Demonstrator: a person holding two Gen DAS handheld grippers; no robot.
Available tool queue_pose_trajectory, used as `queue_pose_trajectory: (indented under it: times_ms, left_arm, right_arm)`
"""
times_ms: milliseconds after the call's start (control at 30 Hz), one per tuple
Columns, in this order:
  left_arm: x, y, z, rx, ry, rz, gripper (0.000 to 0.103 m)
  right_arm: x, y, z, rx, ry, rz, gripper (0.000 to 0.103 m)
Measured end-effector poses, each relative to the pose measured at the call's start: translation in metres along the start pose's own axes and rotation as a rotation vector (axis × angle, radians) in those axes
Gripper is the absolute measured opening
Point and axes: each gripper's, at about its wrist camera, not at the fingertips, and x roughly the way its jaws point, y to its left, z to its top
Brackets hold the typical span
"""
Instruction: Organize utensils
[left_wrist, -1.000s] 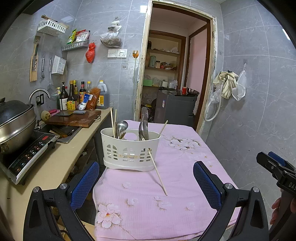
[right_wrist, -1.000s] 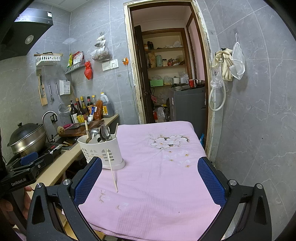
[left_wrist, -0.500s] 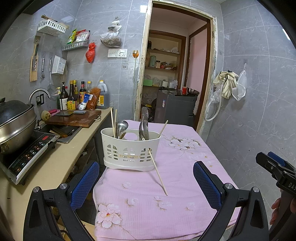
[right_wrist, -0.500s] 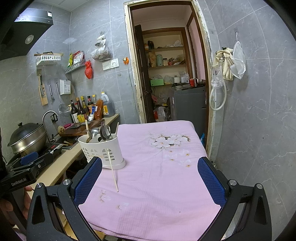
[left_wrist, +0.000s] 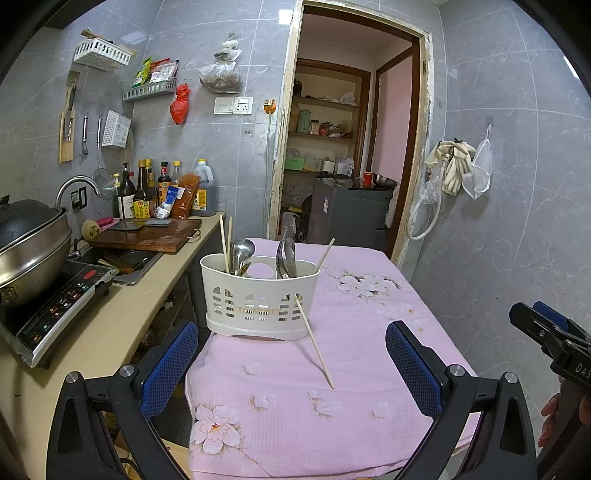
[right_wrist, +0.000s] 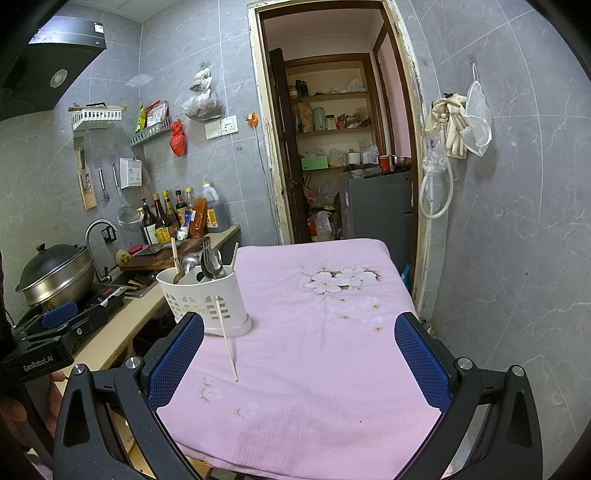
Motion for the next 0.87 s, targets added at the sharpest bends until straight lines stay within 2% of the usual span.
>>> queue_pose_trajectory:
  times_ms: [367, 867]
  left_arm:
    - [-0.002, 0.005, -0.001, -0.002, 0.0, -0.001, 0.102]
    - [0.001, 0.016, -0.007, -0.035, 0.041, 0.02, 0.102]
  right_arm:
    - [0.0, 0.002, 0.0, 0.0, 0.003, 0.001, 0.102]
    - [-0.003, 0.006, -0.003, -0.002, 0.006, 0.001, 0.102]
